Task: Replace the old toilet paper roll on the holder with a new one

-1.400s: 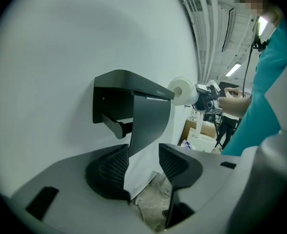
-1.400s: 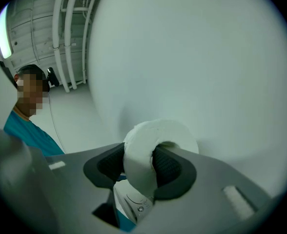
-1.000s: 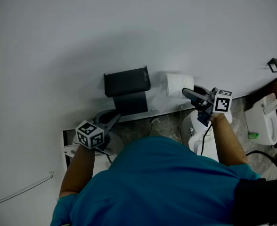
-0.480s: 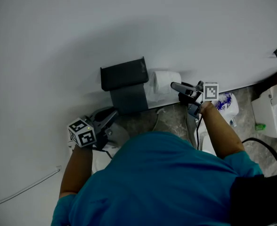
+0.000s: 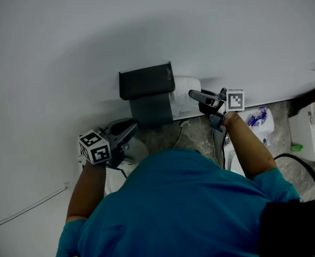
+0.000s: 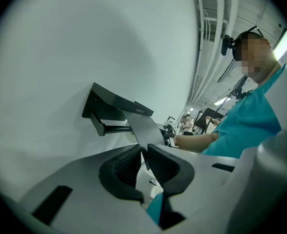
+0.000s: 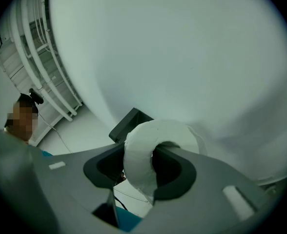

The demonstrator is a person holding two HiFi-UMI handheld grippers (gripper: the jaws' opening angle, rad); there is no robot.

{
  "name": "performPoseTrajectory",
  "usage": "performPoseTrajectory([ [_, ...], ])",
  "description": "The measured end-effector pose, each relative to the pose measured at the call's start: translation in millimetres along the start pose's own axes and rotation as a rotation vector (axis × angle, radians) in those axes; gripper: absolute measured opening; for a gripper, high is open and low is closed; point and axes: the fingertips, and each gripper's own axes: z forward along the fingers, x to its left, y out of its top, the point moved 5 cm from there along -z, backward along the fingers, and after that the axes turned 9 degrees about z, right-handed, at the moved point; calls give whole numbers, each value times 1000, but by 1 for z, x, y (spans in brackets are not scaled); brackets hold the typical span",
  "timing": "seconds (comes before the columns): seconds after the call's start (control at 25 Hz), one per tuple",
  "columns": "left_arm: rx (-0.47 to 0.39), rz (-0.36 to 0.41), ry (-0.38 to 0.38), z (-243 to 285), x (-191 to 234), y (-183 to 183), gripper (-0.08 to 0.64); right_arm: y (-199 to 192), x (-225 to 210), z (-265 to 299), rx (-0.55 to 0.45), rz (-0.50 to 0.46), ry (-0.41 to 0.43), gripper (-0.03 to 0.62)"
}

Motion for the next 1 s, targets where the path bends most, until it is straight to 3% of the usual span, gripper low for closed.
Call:
performPoseTrajectory([
  [0.24,5,8,2,1,-16,3,44,-2,11,4,38,-14,-17,163],
  [0.6,5,4,-3,2,2,-3,44,-6,5,40,120,-69,-60,163],
  [1.0,5,10,-5,0,2,-3,44,-15,17,71,203,-209,-153,164],
])
